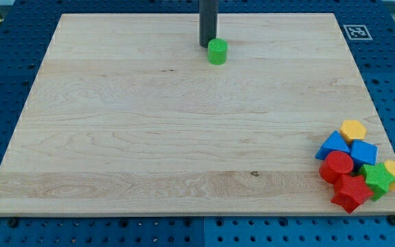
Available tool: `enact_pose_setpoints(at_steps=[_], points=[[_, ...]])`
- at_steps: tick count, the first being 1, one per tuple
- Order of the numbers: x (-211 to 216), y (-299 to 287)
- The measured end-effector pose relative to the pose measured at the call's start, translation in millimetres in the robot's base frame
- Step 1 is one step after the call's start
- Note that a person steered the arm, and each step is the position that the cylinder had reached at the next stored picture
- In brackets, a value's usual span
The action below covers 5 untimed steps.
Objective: Push green circle closer to the group of blocks
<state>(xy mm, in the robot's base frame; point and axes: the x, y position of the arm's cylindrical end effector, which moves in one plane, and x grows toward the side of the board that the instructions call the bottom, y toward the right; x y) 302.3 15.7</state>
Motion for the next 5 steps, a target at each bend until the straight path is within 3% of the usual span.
enact_pose_setpoints(at_steps=[4, 5], points=[[121.3, 115.0], [132.4, 142.0]])
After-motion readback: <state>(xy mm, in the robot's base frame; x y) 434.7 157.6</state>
